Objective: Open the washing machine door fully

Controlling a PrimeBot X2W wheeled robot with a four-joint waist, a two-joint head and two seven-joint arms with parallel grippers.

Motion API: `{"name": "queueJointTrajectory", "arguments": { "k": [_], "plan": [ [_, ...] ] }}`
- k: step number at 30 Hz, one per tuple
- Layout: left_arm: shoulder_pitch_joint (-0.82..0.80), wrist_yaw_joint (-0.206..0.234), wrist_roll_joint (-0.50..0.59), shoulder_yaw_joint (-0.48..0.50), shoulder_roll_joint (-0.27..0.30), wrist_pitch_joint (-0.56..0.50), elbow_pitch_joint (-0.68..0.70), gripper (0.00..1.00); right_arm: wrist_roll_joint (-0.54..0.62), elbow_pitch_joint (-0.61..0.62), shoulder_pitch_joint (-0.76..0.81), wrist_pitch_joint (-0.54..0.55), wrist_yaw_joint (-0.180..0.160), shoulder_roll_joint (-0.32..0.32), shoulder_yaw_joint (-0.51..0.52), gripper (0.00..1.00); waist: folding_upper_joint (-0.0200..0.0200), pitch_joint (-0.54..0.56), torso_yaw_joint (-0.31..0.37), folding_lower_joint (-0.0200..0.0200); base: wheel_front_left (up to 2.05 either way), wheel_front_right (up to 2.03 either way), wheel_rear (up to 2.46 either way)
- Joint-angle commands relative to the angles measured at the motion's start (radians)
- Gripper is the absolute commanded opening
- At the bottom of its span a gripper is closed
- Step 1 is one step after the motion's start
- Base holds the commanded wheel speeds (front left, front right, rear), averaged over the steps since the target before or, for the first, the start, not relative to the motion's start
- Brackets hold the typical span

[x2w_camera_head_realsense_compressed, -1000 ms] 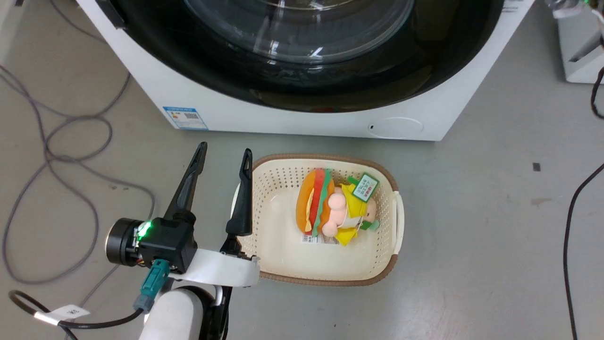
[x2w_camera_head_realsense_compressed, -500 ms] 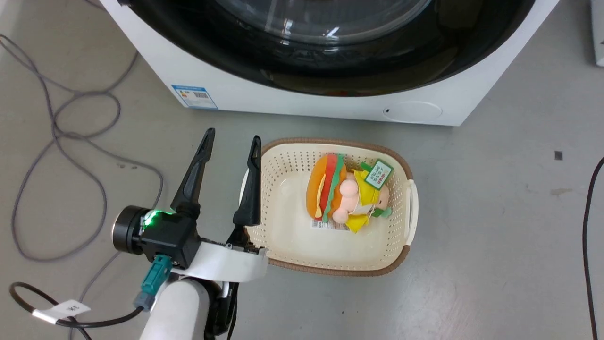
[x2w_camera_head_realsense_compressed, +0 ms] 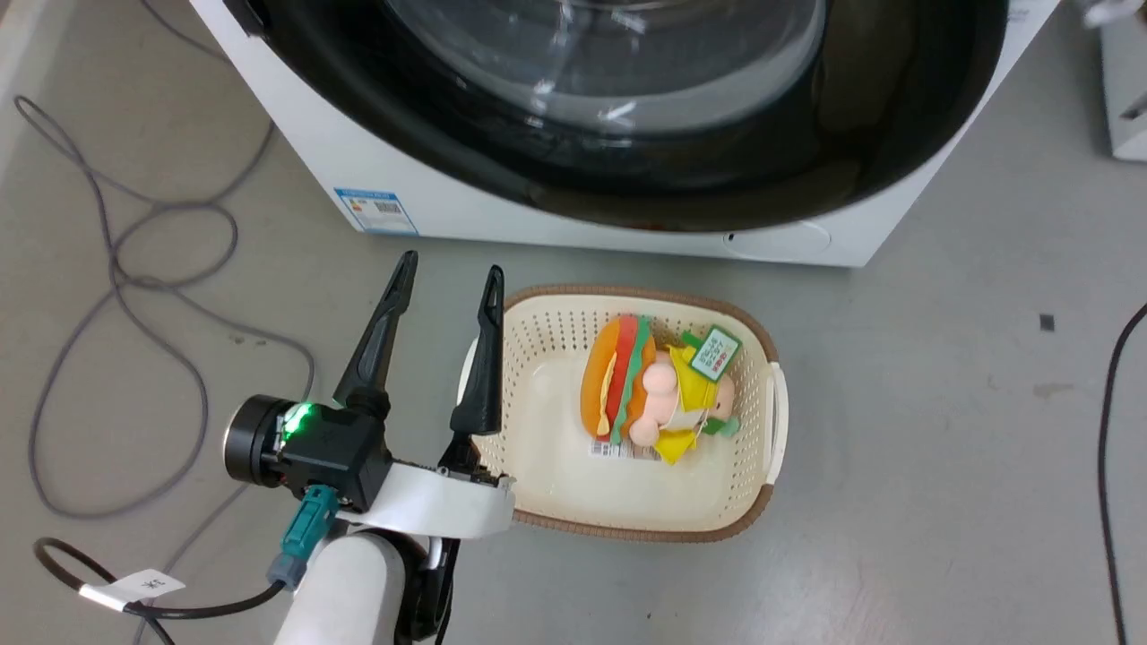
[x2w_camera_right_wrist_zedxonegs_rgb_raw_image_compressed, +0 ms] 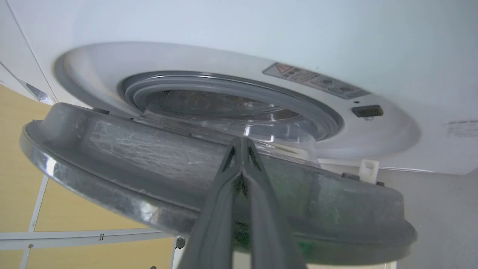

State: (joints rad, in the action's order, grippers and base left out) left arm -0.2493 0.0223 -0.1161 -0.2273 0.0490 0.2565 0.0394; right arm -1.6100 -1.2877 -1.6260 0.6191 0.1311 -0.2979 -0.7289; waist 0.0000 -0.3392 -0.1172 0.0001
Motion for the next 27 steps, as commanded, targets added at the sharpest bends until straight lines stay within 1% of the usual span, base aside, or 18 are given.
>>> {"name": "queueJointTrajectory", "arguments": {
  "k": [1,11,20,27],
  "plan": [
    [0.007,-0.004,0.005,-0.001,0.001,0.005,-0.003,1.00,-0.005,-0.003,0.028,0.007,0.000,0.017,-0.005,0.00,0.0000,0.012,0.001,-0.0001,0.00,0.00,0.00],
    [0.056,-0.021,0.015,-0.011,0.001,0.005,-0.033,1.00,-0.026,-0.003,0.135,0.009,0.000,0.046,0.004,0.00,0.0000,0.099,-0.010,-0.0001,0.00,0.00,0.00],
    [0.114,-0.040,0.035,-0.019,0.002,0.005,-0.068,1.00,-0.047,0.000,0.257,0.009,0.000,0.090,0.013,0.00,0.0000,0.194,-0.031,-0.0001,0.00,0.00,0.00],
    [0.164,-0.047,0.053,-0.018,0.019,0.005,-0.094,1.00,-0.056,0.066,0.365,0.046,0.000,0.101,0.011,0.00,0.0000,0.256,-0.048,-0.0001,0.00,0.00,0.00]
  ]
}}
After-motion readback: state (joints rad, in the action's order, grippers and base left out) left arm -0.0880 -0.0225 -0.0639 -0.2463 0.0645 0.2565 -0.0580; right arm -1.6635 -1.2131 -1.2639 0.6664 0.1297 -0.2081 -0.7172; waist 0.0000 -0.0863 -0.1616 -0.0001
